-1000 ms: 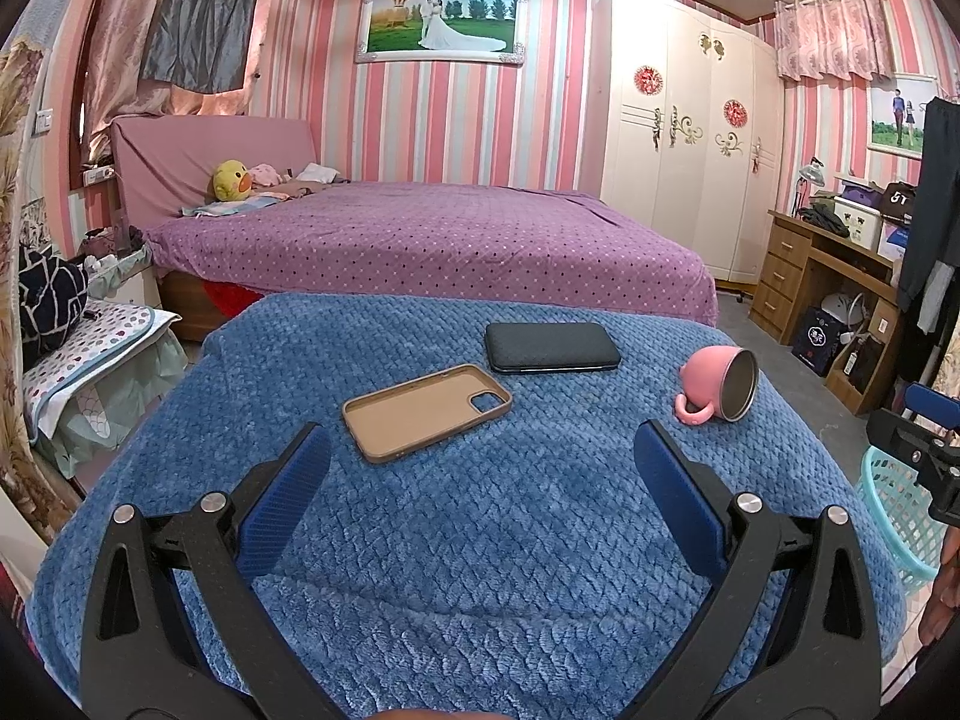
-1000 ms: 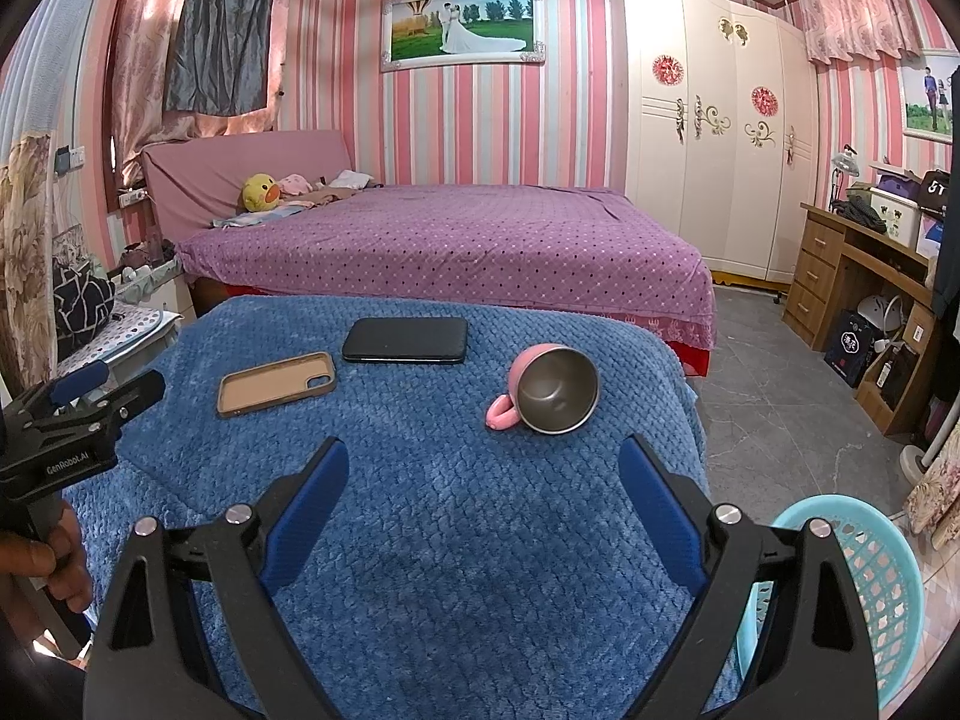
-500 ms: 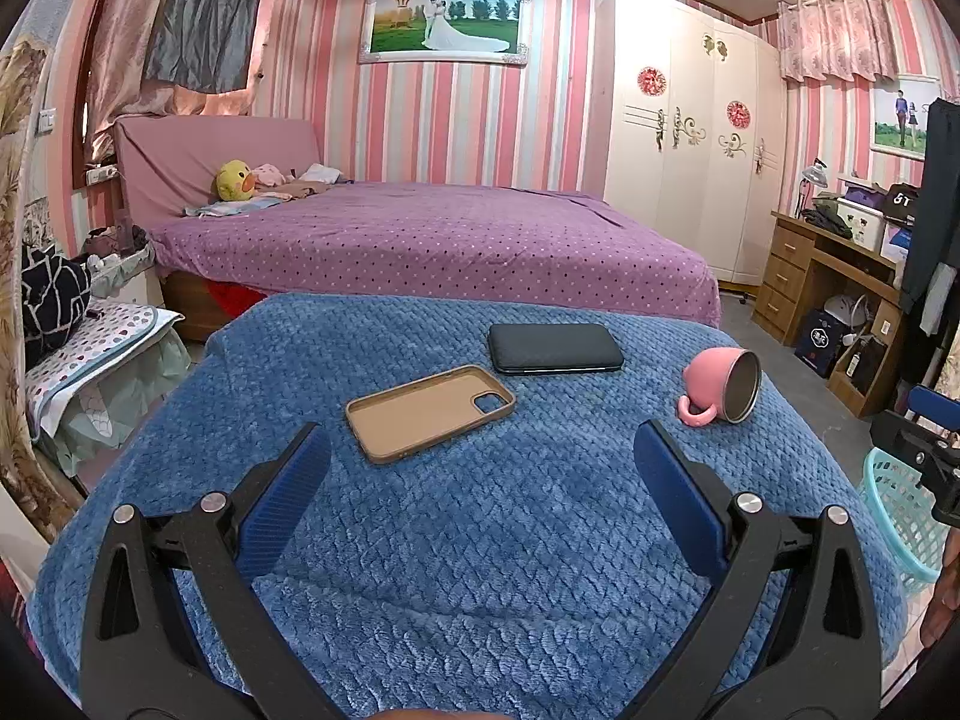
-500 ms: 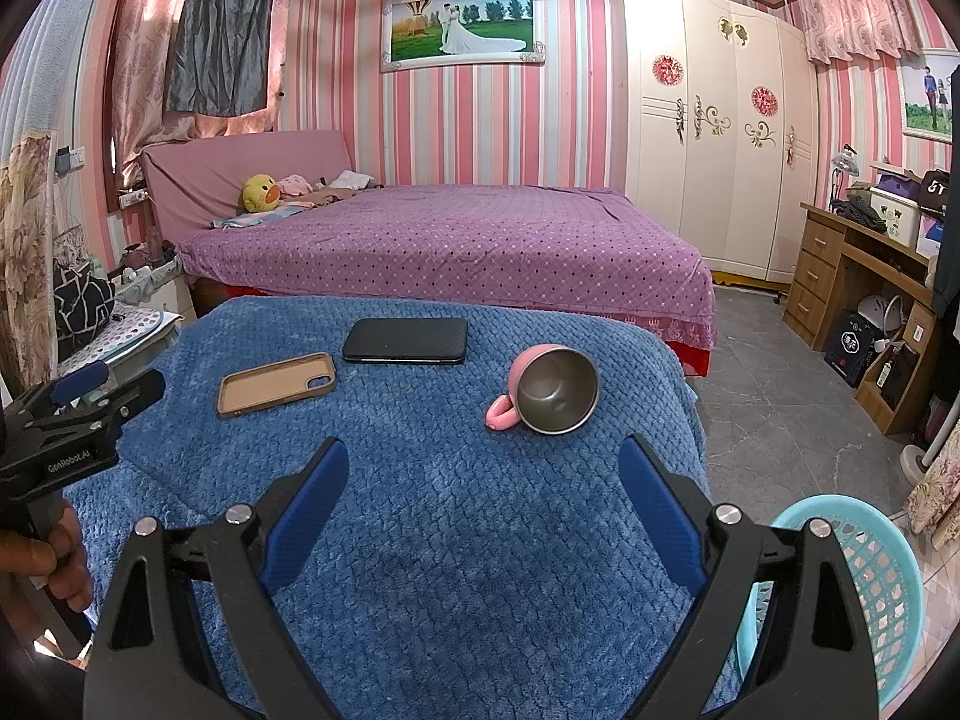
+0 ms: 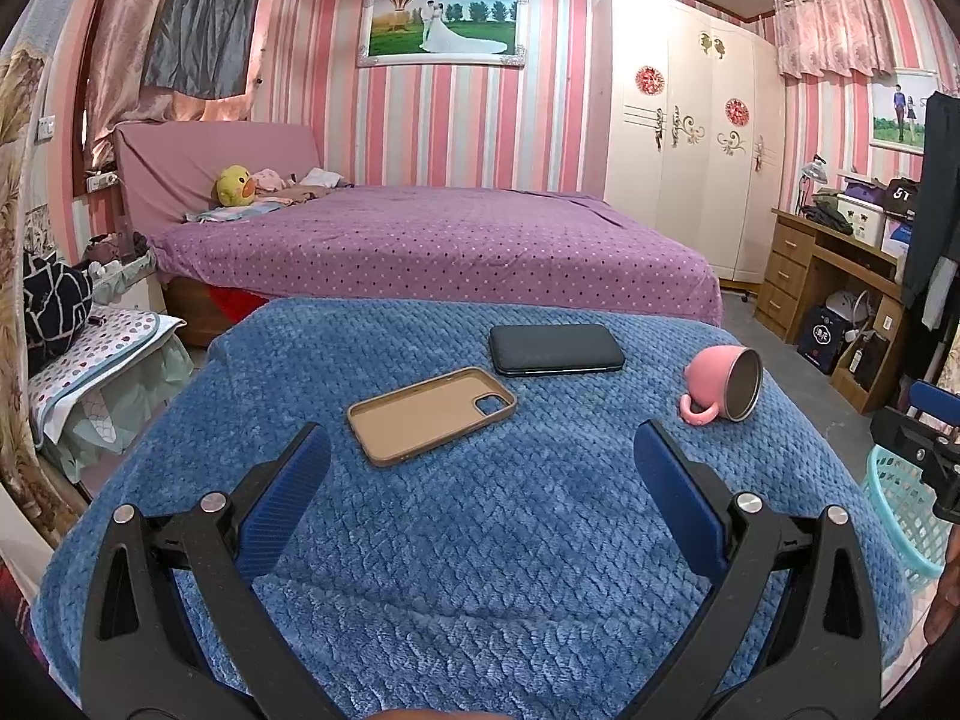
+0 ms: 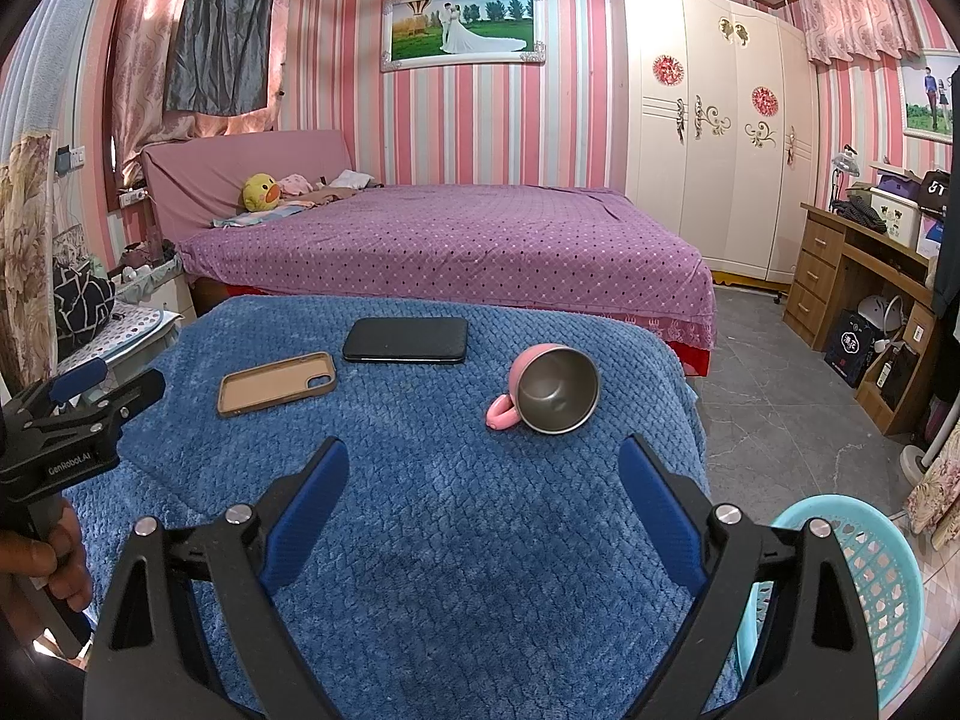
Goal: Collect trash
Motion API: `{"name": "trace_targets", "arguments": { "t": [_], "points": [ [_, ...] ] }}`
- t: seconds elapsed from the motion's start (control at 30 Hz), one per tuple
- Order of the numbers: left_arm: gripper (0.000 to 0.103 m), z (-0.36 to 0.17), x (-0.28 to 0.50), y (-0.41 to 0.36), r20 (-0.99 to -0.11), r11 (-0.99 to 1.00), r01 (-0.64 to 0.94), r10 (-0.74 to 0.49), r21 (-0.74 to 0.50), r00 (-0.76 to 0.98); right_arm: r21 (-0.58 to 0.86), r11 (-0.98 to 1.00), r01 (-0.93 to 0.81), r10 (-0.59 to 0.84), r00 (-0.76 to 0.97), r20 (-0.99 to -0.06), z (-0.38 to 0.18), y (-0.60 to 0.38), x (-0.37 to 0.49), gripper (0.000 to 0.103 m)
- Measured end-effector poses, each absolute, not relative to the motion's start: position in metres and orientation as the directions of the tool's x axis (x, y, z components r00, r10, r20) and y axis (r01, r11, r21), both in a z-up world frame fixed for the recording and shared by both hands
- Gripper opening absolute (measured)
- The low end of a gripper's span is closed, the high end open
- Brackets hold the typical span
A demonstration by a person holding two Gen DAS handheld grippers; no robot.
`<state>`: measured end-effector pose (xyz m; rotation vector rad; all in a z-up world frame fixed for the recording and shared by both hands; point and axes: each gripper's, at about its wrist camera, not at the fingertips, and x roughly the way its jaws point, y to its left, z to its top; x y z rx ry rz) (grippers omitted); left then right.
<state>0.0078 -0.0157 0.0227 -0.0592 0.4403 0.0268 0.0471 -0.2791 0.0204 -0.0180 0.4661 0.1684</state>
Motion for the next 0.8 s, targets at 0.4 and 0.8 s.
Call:
{"name": "trace_targets", "arguments": {
  "t": [0.4,0.8],
  "points": [
    [0.098,0.0222,0.0077,-0.0157,-0.428,0.998,-0.037,0.01,-0.055,0.904,0.022,0.986,-0.165,0.157,0.879,-0.449,0.0205,-0.2789,0.0472,0.09],
    [0.098,0.0223,0.0073,-0.0148,-0.43,0.997,-0.04,0.01,-0.062,0.903,0.019,0.986,-0.164,0.155,0.879,-0.45,0.0204,-0.2785,0.0471,0.09]
  ]
}}
